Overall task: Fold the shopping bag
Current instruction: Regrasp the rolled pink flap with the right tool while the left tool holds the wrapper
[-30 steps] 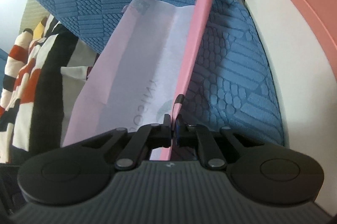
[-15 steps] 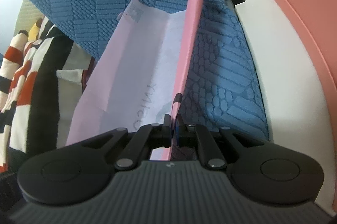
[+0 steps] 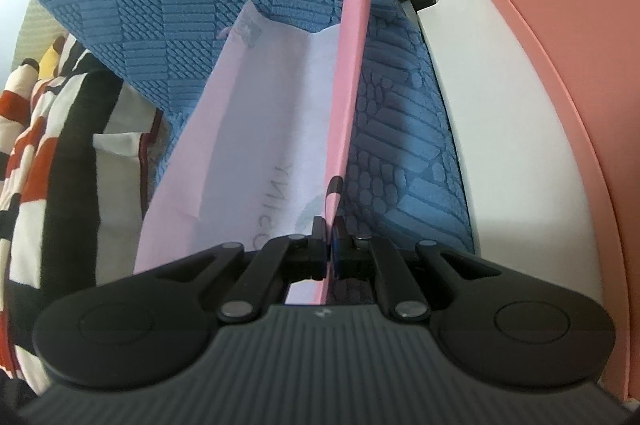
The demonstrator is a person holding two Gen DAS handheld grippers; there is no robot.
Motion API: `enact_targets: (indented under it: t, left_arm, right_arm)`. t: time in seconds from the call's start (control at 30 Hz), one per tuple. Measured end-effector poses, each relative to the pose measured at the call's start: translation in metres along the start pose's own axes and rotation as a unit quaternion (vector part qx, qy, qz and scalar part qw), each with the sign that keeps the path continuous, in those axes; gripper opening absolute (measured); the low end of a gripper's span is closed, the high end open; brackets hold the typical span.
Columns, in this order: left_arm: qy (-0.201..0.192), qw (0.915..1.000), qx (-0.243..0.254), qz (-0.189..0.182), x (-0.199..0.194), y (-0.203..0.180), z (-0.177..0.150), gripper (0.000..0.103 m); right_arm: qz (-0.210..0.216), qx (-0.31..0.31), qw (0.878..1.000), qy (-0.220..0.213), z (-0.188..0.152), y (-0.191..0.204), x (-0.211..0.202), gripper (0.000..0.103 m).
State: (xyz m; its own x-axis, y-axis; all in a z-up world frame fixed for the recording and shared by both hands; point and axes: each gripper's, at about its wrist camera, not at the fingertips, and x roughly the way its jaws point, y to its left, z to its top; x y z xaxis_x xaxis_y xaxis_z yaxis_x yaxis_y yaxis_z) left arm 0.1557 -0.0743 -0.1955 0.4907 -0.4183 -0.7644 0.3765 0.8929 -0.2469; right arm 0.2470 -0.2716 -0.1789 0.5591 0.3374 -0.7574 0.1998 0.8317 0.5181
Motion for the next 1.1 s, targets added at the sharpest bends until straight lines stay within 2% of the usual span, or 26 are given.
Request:
enact_targets:
  t: [0.07,0.2,0.37,0.5,0.67,0.97,1.1]
  left_arm:
    - [-0.001,0.9997,-0.025,-0.006,-0.001,0.008,0.003,0.015]
    - [0.006,0.9938,-0.105,-0.037,-0.002,0.036,0.005,0.009]
    - [0.026,0.9781,-0.196,-0.067,0.001,0.065,0.002,0.009]
    - [0.034,0.9665,-0.238,-0.090,0.000,0.077,0.000,0.009]
    - [0.040,0.9605,-0.257,-0.100,0.005,0.079,0.000,0.009]
    - [0.045,0.9605,-0.257,-0.098,0.006,0.082,0.004,0.009]
    - [0.040,0.9633,-0.251,-0.087,0.003,0.083,0.007,0.012]
  right_arm:
    - [0.003,-0.009,1.000,-0.005,0.001,0.002,-0.003,0.009]
    - [0.017,-0.031,0.999,-0.014,0.000,0.010,-0.009,0.015]
    - [0.030,-0.037,0.998,-0.035,0.002,0.012,-0.017,0.015]
    - [0.032,-0.043,0.998,-0.035,0.002,0.013,-0.014,0.015]
    - [0.032,-0.075,0.996,-0.020,-0.004,0.024,-0.004,0.015]
    - [0.015,-0.118,0.993,0.000,-0.013,0.040,0.016,0.015]
    - [0.008,-0.129,0.992,0.009,-0.015,0.043,0.023,0.014]
